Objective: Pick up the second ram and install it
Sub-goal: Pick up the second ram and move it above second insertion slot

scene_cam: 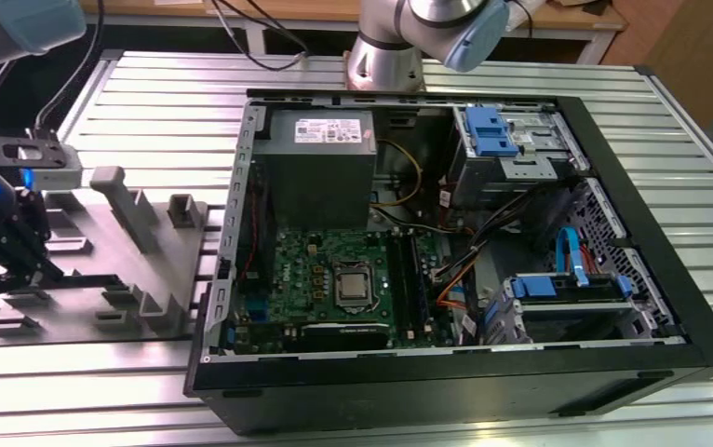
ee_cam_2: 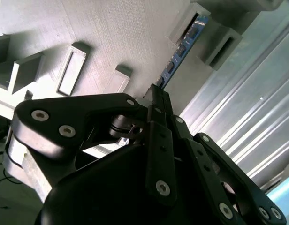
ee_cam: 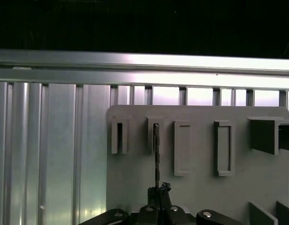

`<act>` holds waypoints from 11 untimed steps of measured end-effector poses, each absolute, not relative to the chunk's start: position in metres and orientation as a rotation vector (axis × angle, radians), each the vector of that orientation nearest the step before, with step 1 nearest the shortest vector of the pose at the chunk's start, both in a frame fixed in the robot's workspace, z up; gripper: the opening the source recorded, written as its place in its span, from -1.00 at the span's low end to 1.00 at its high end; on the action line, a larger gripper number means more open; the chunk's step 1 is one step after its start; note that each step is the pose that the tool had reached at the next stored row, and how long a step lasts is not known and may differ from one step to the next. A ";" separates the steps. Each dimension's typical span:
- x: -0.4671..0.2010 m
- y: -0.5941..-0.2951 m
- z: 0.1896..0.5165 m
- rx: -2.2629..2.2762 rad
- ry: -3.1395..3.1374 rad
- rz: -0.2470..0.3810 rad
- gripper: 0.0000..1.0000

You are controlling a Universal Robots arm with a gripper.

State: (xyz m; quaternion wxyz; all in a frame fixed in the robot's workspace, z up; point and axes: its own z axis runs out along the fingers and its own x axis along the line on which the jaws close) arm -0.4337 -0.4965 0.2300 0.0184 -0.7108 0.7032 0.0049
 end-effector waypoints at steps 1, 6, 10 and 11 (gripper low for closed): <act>-0.434 -0.497 0.232 -2.207 2.184 0.015 -0.77; -0.434 -0.496 0.240 -2.206 2.182 0.013 -0.77; -0.434 -0.496 0.245 -2.199 2.186 0.014 -0.77; -0.434 -0.496 0.246 -2.196 2.187 0.015 -0.77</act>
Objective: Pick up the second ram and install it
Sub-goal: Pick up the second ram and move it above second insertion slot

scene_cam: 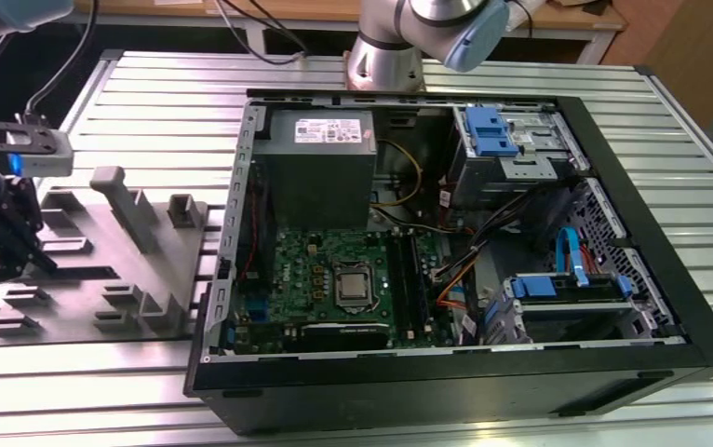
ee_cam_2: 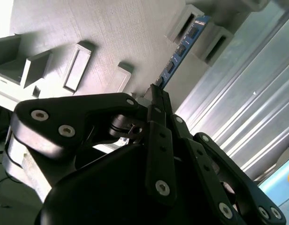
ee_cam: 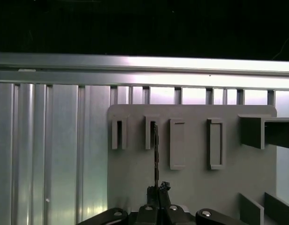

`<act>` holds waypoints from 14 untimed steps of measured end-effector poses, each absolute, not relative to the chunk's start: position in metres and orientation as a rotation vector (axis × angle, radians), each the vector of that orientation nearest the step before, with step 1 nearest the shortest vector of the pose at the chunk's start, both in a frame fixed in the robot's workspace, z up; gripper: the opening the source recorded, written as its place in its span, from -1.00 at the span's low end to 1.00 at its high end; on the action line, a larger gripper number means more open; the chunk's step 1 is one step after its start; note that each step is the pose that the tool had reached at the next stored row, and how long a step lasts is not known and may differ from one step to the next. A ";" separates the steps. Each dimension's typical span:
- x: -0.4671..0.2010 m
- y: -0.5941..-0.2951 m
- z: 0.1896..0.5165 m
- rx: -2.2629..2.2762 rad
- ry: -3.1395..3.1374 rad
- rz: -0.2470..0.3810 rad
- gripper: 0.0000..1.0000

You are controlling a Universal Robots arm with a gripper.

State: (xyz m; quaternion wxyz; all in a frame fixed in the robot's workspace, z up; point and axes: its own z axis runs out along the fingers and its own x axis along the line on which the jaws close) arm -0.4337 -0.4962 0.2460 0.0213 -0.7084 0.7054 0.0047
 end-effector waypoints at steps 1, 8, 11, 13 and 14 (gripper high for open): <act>-0.434 -0.496 0.247 -2.193 2.188 0.015 -0.77; -0.434 -0.496 0.262 -2.178 2.194 0.020 -0.77; -0.434 -0.496 0.270 -2.176 2.195 0.021 -0.77; -0.434 -0.496 0.276 -2.174 2.195 0.021 -0.77; -0.434 -0.496 0.279 -2.172 2.196 0.021 -0.77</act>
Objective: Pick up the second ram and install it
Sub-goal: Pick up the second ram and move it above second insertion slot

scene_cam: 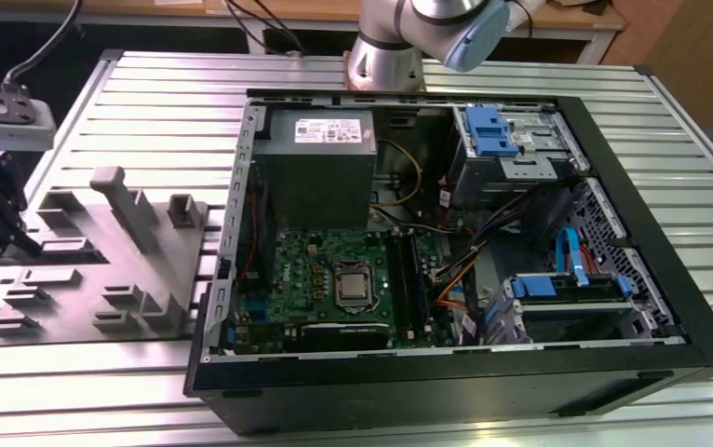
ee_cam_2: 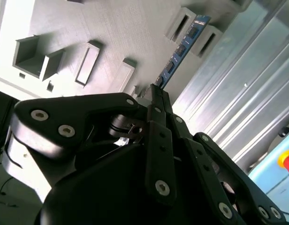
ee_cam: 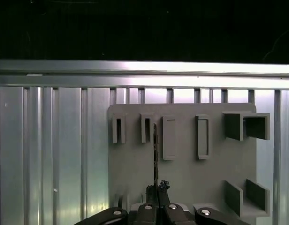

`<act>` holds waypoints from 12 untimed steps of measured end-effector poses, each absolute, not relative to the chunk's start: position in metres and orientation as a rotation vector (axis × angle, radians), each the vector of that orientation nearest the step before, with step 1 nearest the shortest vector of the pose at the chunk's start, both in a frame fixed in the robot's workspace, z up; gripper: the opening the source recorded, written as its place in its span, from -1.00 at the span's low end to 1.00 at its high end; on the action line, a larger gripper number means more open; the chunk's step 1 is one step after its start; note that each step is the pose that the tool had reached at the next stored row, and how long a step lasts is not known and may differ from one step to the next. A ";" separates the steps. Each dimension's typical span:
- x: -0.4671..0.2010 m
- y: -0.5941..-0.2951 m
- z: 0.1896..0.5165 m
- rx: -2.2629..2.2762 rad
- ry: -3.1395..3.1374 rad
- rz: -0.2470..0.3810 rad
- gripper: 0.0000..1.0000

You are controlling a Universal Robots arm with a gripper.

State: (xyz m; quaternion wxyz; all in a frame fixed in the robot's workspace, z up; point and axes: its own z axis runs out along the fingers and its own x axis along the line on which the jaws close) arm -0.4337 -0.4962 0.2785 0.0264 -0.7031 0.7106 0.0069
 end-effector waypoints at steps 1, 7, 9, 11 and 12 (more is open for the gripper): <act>-0.434 -0.496 0.281 -2.171 2.196 0.022 -0.77; -0.434 -0.496 0.298 -2.167 2.197 0.021 -0.77; -0.434 -0.496 0.303 -2.165 2.196 0.021 -0.77; -0.434 -0.496 0.307 -2.163 2.195 0.022 -0.77; -0.434 -0.496 0.310 -2.162 2.195 0.022 -0.77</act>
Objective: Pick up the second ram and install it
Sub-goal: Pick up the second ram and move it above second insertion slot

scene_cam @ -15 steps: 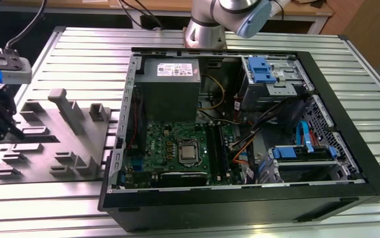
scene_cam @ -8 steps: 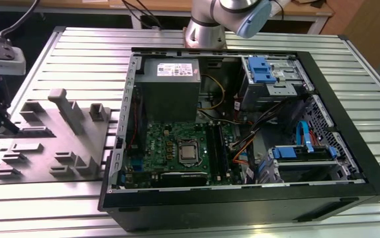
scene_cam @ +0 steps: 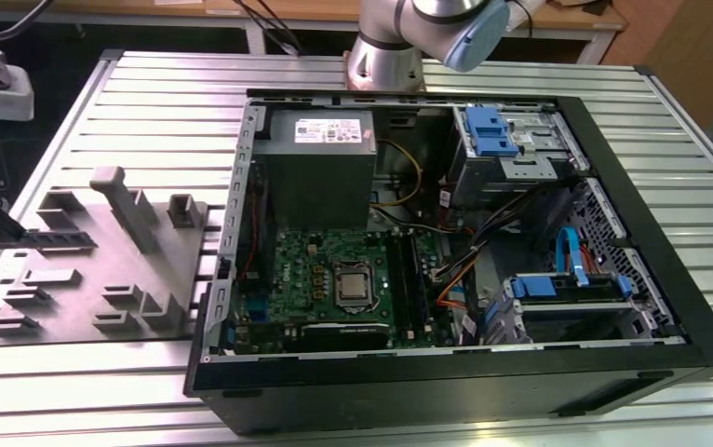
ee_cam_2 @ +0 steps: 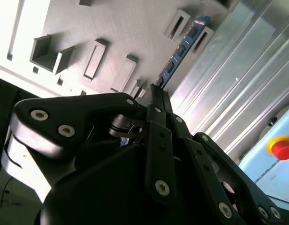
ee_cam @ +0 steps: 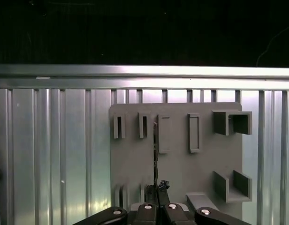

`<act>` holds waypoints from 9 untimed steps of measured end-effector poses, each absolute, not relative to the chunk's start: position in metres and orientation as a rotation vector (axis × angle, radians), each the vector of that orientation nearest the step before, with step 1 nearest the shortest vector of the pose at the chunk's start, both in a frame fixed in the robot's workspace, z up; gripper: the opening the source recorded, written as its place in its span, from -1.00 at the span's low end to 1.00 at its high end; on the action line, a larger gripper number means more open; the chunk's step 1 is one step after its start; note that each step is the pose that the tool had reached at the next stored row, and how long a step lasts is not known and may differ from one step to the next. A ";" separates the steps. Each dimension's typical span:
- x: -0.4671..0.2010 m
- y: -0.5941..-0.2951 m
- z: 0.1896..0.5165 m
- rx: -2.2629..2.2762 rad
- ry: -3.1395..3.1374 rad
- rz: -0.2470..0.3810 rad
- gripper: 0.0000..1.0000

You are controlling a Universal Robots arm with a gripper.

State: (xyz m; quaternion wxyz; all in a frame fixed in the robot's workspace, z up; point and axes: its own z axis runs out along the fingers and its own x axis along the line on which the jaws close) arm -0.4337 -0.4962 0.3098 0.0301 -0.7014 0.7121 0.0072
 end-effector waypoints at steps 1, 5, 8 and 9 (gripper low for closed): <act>-0.434 -0.496 0.312 -2.161 2.195 0.022 -0.77; -0.434 -0.496 0.320 -2.157 2.192 0.025 -0.77; -0.434 -0.496 0.327 -2.153 2.191 0.026 -0.77; -0.434 -0.496 0.329 -2.152 2.191 0.026 -0.77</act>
